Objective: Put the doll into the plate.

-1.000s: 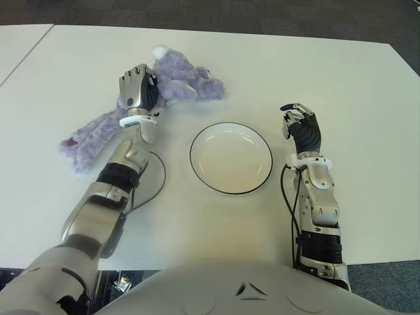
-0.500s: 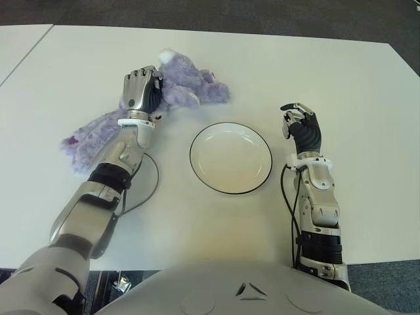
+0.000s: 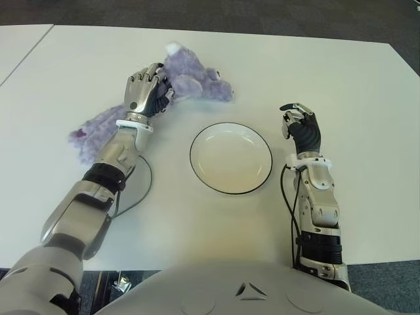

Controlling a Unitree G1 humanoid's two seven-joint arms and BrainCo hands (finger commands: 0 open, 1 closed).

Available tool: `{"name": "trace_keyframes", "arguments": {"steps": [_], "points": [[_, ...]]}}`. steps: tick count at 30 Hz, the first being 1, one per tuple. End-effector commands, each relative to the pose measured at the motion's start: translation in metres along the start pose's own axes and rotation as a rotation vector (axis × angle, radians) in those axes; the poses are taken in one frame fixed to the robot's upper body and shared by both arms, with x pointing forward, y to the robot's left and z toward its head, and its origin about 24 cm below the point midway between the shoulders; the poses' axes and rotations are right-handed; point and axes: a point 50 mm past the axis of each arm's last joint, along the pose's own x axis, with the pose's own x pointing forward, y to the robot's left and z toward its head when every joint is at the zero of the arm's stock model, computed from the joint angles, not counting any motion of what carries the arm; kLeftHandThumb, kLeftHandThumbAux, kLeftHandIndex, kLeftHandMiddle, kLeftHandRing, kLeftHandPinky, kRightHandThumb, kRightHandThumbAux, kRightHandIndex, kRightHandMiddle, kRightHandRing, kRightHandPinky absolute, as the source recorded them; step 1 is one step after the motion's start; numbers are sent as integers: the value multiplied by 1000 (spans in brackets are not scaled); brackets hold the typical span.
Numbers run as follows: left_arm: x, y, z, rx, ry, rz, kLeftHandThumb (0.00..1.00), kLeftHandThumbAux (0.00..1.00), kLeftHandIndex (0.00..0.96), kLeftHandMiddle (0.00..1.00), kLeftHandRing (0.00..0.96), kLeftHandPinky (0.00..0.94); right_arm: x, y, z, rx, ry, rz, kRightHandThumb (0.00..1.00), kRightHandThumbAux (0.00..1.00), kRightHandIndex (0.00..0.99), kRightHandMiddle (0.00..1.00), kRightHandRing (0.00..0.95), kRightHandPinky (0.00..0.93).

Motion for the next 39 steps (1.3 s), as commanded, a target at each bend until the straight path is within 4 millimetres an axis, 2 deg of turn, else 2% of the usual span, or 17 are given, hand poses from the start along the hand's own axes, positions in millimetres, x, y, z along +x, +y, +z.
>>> {"name": "trace_keyframes", "arguments": {"steps": [1, 11, 18, 28, 39], "points": [[-13, -7, -2, 22, 33, -94, 426, 158, 2, 1, 1, 1, -2, -1, -5, -7, 38, -8, 720, 713, 441, 889, 885, 895], [-16, 7, -1, -43, 94, -119, 399, 111, 0, 0, 0, 0, -2, 0, -4, -1, 50, -7, 720, 713, 442, 883, 882, 892], [-18, 18, 2, -92, 142, -125, 425, 114, 0, 0, 0, 0, -2, 1, -3, -9, 60, -11, 721, 712, 442, 881, 881, 891], [-18, 24, 4, -154, 191, -147, 477, 139, 0, 0, 0, 0, -1, 2, -3, -13, 62, -13, 721, 712, 442, 881, 881, 892], [-17, 24, 3, -158, 260, -105, 472, 138, 0, 0, 0, 0, 0, 4, -3, -19, 63, -17, 721, 712, 441, 885, 882, 891]]}}
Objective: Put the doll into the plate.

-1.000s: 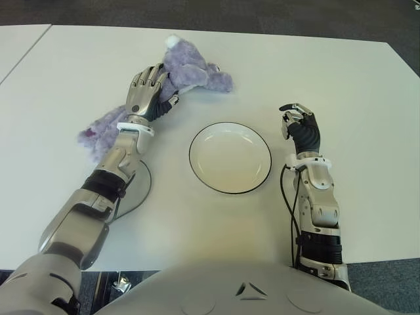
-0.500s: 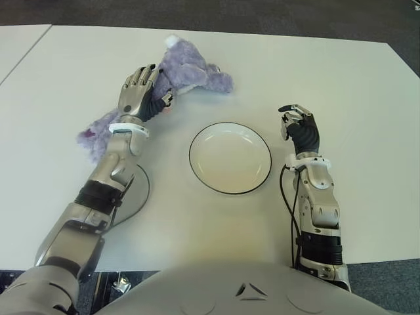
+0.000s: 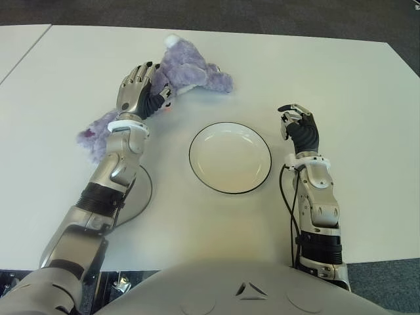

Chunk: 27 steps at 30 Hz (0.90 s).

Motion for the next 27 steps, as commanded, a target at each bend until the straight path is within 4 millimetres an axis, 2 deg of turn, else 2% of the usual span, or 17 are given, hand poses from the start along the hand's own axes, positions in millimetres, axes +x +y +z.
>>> {"name": "trace_keyframes", "arguments": {"steps": [1, 11, 14, 17, 20, 27], "points": [[-3, -7, -6, -6, 70, 6, 467, 137, 0, 0, 0, 0, 1, 2, -3, 1, 25, -5, 721, 712, 441, 885, 881, 891], [3, -13, -9, 38, 148, 72, 429, 135, 0, 0, 0, 0, 1, 3, -2, 9, 28, 2, 720, 713, 441, 881, 880, 890], [10, -23, -14, 65, 179, 50, 434, 133, 0, 0, 0, 0, 1, 3, -1, 12, 26, 4, 720, 713, 441, 882, 881, 892], [17, -39, -21, 100, 203, 6, 445, 128, 0, 0, 0, 0, 1, 4, 0, 11, 23, 4, 719, 713, 441, 884, 884, 897], [16, -55, -30, 163, 203, -81, 464, 112, 0, 0, 0, 0, 0, 3, 1, 9, 22, 8, 720, 712, 441, 886, 885, 898], [13, -72, -40, 266, 158, -247, 498, 87, 0, 0, 0, 0, -1, 3, 2, 7, 18, 16, 721, 712, 441, 880, 882, 894]]}}
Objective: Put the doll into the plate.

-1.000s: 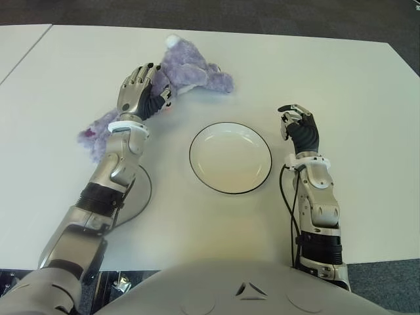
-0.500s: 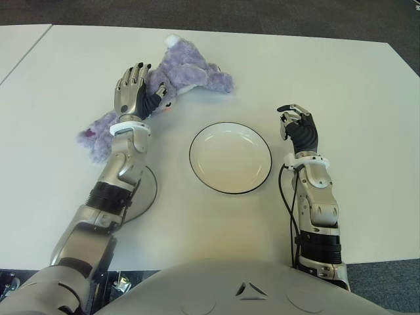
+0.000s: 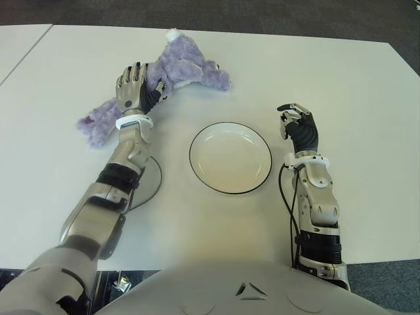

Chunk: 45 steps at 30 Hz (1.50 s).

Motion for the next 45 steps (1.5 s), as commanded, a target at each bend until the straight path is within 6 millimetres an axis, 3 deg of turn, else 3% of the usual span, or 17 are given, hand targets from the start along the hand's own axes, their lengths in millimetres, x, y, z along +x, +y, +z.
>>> {"name": "trace_keyframes", "arguments": {"steps": [1, 17, 26, 29, 30, 31, 38, 42, 45], "points": [[-14, -37, -17, 140, -11, -247, 502, 86, 0, 0, 0, 0, -2, 0, -1, 5, 21, 12, 721, 712, 441, 880, 881, 893], [-5, -47, -17, 241, -45, -422, 522, 101, 0, 0, 0, 0, -4, 0, 3, 12, -3, 27, 724, 712, 442, 879, 882, 897], [-5, -49, -9, 169, -103, -476, 521, 130, 0, 0, 0, 27, -4, 0, 4, 5, -21, 34, 725, 712, 442, 879, 883, 898], [-5, -49, -6, 113, -132, -519, 526, 142, 0, 0, 0, 83, -4, 0, 5, 1, -23, 32, 725, 712, 442, 879, 884, 898], [-5, -49, -5, 88, -144, -533, 536, 152, 0, 0, 5, 147, -4, 0, 5, 0, -25, 32, 725, 712, 442, 879, 884, 898], [-5, -49, -4, 73, -152, -541, 548, 162, 0, 0, 29, 205, -4, 0, 5, 0, -26, 32, 725, 712, 442, 879, 884, 898], [-6, -49, 0, 2, -182, -572, 596, 209, 0, 10, 169, 380, -4, 0, 5, 1, -30, 33, 725, 712, 442, 878, 883, 897], [-10, -54, 3, -26, -181, -577, 634, 248, 0, 101, 288, 472, -3, -1, 5, 3, -32, 31, 725, 711, 442, 875, 880, 895], [-11, -57, 3, -40, -170, -576, 721, 287, 0, 158, 362, 516, -3, -1, 5, 3, -34, 32, 725, 711, 442, 874, 879, 895]]}}
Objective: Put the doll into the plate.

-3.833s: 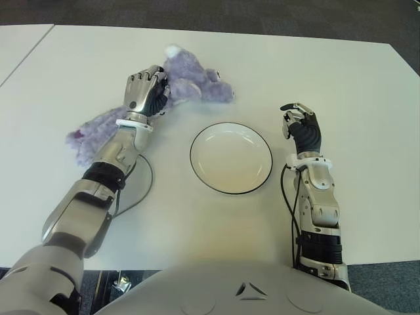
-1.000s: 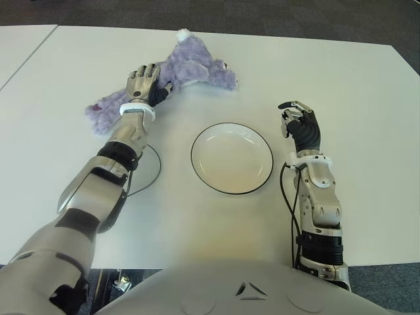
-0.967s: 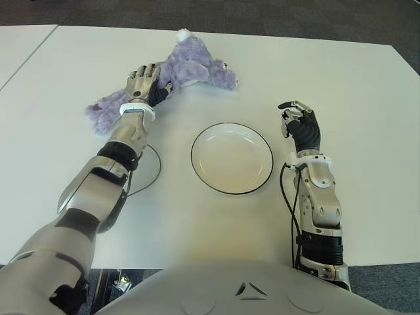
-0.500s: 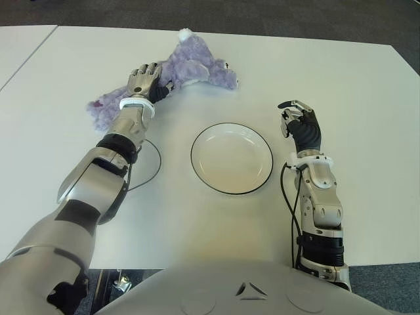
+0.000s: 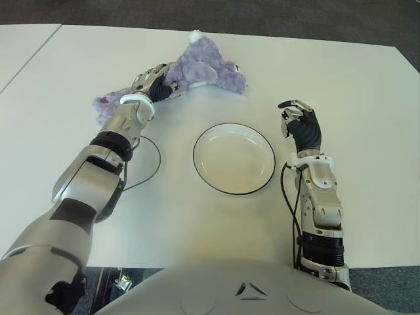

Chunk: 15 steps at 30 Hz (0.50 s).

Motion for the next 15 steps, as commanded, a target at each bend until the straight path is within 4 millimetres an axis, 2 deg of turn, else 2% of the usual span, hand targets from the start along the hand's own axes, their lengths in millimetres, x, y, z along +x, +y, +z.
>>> {"name": "trace_keyframes", "arguments": {"steps": [1, 5, 8, 10, 11, 13, 15], "points": [[-22, -63, -8, -31, 63, -249, 746, 296, 0, 171, 380, 527, -1, -1, -3, 5, 8, 0, 725, 711, 442, 874, 879, 895], [-24, -71, -7, -75, 97, -223, 822, 315, 67, 249, 440, 538, -1, -1, -3, 4, 1, 4, 725, 711, 442, 875, 879, 895], [-26, -77, -7, -82, 118, -210, 880, 330, 188, 327, 498, 561, 0, -2, -3, 3, -5, 9, 725, 711, 442, 882, 886, 904], [-29, -81, -8, -79, 122, -199, 937, 357, 306, 403, 548, 593, -1, -3, -3, 3, -8, 12, 724, 711, 441, 888, 891, 908], [-31, -83, -9, -83, 118, -189, 949, 363, 329, 419, 558, 600, -1, -3, -3, 4, -10, 14, 724, 712, 441, 890, 892, 908], [-33, -85, -10, -89, 114, -176, 979, 546, 433, 389, 483, 548, -1, -3, -3, 4, -12, 17, 724, 712, 441, 891, 892, 905], [-36, -88, -12, -92, 107, -161, 989, 607, 468, 378, 457, 530, -1, -4, -3, 6, -13, 18, 724, 712, 441, 891, 892, 903]]}}
